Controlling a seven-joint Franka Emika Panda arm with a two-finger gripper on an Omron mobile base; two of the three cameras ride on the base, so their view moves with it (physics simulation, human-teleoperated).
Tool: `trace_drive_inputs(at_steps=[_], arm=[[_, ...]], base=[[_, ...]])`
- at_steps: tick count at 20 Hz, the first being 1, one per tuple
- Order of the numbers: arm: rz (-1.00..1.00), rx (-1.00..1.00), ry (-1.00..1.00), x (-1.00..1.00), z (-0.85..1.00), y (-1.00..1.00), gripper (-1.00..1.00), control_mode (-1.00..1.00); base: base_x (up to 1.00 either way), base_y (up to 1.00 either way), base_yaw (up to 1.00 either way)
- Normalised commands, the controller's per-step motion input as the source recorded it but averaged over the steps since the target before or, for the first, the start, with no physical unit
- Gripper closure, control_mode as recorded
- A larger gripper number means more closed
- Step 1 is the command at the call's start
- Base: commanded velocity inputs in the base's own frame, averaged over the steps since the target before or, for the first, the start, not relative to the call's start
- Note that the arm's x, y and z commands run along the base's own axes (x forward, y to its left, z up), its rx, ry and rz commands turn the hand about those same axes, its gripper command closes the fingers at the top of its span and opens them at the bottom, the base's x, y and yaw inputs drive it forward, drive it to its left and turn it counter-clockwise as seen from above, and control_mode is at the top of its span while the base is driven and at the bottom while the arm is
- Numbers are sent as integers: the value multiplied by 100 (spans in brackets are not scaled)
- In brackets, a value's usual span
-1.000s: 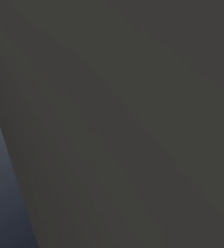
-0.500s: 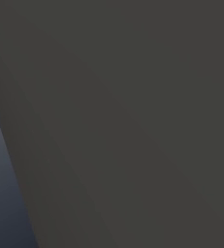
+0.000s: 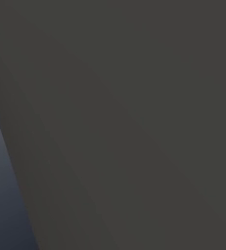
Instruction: Take the bottled waters from the counter and place them in the freezer to freeze. Close the freezer door after placing the bottles.
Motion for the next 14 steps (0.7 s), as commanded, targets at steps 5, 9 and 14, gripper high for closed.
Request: trace_drive_inputs(at_steps=[5, 9, 14], arm=[[3, 0, 0, 0, 0, 0, 100, -100], [0, 0, 0, 0, 0, 0, 100, -100], [-1, 0, -5, -12, 52, 2, 100, -100]], base=[[0, 0, 0], [0, 0, 0], [0, 0, 0]])
